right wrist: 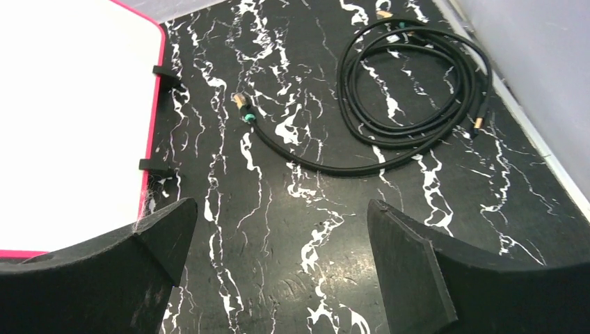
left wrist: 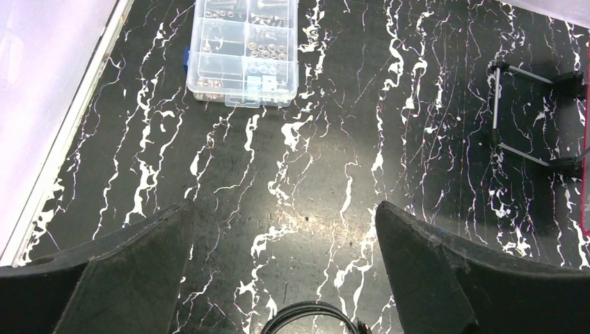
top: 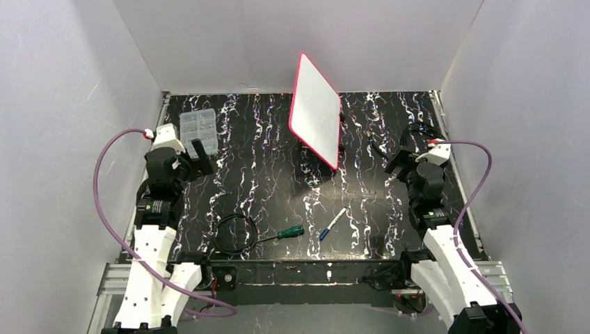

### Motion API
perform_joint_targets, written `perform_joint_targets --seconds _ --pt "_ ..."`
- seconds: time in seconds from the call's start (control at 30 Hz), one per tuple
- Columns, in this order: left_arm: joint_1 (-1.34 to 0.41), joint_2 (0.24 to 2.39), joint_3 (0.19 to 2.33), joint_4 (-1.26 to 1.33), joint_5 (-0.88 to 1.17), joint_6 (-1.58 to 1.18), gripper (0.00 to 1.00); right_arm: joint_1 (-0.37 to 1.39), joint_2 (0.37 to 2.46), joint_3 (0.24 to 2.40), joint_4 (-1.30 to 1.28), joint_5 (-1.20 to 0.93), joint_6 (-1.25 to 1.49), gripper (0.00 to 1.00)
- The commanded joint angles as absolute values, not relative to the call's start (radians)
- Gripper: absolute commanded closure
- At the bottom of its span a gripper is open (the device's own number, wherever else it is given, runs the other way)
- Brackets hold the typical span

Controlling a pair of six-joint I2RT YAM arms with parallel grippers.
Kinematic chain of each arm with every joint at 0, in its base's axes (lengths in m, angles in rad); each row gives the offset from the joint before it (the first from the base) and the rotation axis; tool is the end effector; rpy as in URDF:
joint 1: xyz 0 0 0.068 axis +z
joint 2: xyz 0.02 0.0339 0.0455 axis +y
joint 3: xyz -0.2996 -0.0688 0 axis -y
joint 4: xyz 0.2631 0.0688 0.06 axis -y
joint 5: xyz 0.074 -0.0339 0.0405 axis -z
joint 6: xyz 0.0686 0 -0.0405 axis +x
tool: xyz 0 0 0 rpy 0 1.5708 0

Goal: Write a sentence on the whiteboard
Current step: Move the whiteboard to the center of the board.

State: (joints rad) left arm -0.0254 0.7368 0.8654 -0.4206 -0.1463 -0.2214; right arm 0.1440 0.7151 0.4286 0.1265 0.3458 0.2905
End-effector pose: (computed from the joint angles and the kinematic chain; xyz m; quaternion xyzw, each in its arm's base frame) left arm 0.1874 0.0052 0.3672 -0.1217 0.7922 -0.0151 0.5978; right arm 0.2012 0.0057 0.2711 0.1661 0.7398 0.0098 0.6519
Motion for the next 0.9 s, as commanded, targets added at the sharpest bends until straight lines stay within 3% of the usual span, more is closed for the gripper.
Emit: perform_joint_targets --seconds 0.0,0.3,0.57,0.87 --pt "-0.02 0.747 0.926 -0.437 -0.175 -0.217 0.01 0.141 0.743 0.485 0.19 0.251 0.272 0.0" --pt "-0.02 0.697 0.886 -0.419 -0.133 -0.208 0.01 0.141 0.942 0.518 0.237 0.063 0.301 0.0" --pt "-0.02 0.702 0.877 -0.429 -0.088 -0.192 0.01 0.141 1.299 0.624 0.397 -0.277 0.377 0.22" --pt "-0.02 0.709 0.877 -0.426 -0.037 -0.19 0.01 0.141 1.671 0.784 0.603 -0.384 0.521 0.37"
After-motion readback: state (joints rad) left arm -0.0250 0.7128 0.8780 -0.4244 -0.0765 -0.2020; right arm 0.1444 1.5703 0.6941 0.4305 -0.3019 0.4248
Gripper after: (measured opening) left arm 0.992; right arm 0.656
